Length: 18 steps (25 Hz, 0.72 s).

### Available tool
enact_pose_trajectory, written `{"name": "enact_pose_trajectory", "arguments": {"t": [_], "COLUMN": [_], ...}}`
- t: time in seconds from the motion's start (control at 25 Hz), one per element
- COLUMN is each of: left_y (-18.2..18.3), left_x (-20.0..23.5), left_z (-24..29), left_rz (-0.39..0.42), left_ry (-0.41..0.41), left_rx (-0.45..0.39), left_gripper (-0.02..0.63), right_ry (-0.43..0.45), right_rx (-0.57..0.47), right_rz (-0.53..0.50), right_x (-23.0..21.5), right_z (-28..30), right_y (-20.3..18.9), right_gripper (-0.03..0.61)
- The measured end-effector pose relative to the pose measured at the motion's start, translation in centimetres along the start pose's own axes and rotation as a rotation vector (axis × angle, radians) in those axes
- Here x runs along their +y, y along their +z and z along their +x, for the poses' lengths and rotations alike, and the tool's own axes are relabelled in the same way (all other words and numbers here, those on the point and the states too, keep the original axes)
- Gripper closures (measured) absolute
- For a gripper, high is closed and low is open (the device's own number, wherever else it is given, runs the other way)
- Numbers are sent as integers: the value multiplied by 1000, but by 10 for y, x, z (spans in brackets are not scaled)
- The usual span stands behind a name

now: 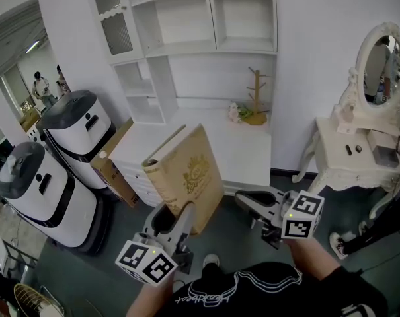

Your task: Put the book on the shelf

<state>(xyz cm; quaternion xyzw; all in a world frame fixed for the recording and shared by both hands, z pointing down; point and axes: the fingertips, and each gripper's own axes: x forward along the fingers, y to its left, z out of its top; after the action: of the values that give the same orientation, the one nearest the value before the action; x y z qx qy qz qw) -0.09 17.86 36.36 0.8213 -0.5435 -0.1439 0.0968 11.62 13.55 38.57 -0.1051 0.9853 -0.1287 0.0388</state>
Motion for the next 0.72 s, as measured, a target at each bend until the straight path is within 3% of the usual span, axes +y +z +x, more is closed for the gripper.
{"name": "enact_pose_trajectory", "arguments": {"t": [0.72], "left_y": [46], "left_x": [132], "left_z": [110], "left_rz": [-7], "left_ry": [-70], "left_rx": [-2], "left_gripper": [413], "right_ry": [-57], "right_rx": [0], "right_rz": [-30], "right_x": [-114], "right_z": [120], "right_y": [40], "right_gripper": [572]}}
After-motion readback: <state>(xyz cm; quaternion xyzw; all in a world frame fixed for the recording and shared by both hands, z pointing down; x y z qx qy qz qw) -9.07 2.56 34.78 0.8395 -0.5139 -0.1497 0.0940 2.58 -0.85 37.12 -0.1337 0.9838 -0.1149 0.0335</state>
